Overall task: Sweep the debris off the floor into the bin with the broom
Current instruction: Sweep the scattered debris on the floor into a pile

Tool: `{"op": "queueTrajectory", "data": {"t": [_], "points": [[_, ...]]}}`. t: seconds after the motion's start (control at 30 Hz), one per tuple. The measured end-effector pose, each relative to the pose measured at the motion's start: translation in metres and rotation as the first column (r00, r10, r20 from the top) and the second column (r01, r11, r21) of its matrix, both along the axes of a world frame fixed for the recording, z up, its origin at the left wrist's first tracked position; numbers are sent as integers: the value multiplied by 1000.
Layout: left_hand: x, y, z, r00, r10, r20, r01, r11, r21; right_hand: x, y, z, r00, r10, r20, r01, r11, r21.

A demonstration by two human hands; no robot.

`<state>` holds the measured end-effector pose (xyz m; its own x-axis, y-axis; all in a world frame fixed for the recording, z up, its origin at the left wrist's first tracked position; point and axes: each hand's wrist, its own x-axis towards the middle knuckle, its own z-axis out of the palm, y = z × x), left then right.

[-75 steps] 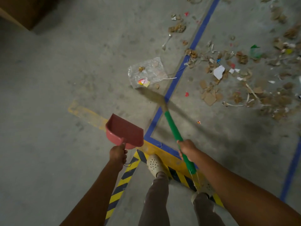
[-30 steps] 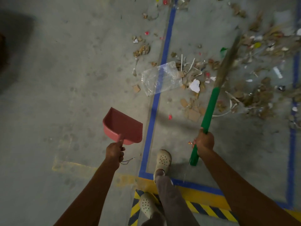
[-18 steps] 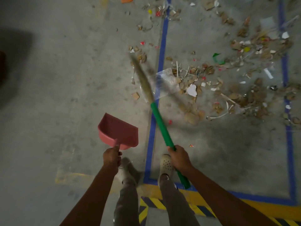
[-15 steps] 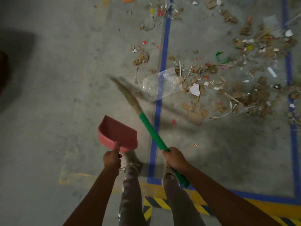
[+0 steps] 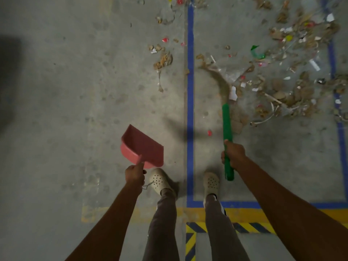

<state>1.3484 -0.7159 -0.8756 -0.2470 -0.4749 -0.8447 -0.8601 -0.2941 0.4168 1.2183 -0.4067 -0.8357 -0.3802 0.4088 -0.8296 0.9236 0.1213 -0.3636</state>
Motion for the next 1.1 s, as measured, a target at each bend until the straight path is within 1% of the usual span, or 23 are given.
{"op": "queueTrajectory", "data": {"t": [0.03,0.1,0.2,0.27,0.33,0.4,0.47,0.53,0.6,0.67,0.7,0.73,0.8,0.87,0.97,1.0,1.1], "points": [[-5,-3,2,1000,-7,-4,7,1000,8,-1,0,7,999,-39,-32,39,999,9],[-15,-7,6,1000,-22,-12,22,1000,15,3,1,21,995,-46,-93,51,997,49],[-29,-8,14,998,-55,-25,55,998,14,21,3,35,987,23,-158,-13,998,66],[-37,-8,18,997,-74,-16,74,997,11,38,4,43,981,119,-155,-108,991,79],[-42,-7,20,997,-79,-6,79,997,15,57,5,48,967,230,-112,-222,972,75],[-44,-3,23,996,-88,6,88,996,15,76,9,51,946,320,-59,-319,947,23],[-42,3,25,996,-88,24,88,996,8,95,16,50,903,429,16,-429,903,-27],[-39,12,27,995,-87,38,87,996,4,109,32,42,841,534,87,-529,845,-75],[-34,25,27,994,-95,48,95,995,-3,115,52,30,789,593,162,-582,805,-116],[-28,42,27,993,-103,50,103,995,-13,114,76,18,755,612,237,-608,788,-99],[-25,52,26,993,-108,47,109,994,-20,111,89,13,769,582,262,-586,807,-74],[-23,63,25,992,-118,46,119,993,-23,108,104,7,810,520,272,-530,847,-40],[-20,85,24,990,-135,44,136,990,-24,99,136,-3,902,343,263,-362,932,27],[-19,110,24,988,-148,42,149,988,-26,86,165,-5,966,175,192,-192,979,70],[-20,148,24,984,-172,42,174,984,-43,68,205,8,999,-10,31,7,995,100],[-22,160,24,982,-182,45,184,982,-45,65,218,14,1000,-22,-12,24,993,117],[-26,194,25,980,-191,54,194,980,-40,74,254,33,995,53,-80,-39,986,165]]}}
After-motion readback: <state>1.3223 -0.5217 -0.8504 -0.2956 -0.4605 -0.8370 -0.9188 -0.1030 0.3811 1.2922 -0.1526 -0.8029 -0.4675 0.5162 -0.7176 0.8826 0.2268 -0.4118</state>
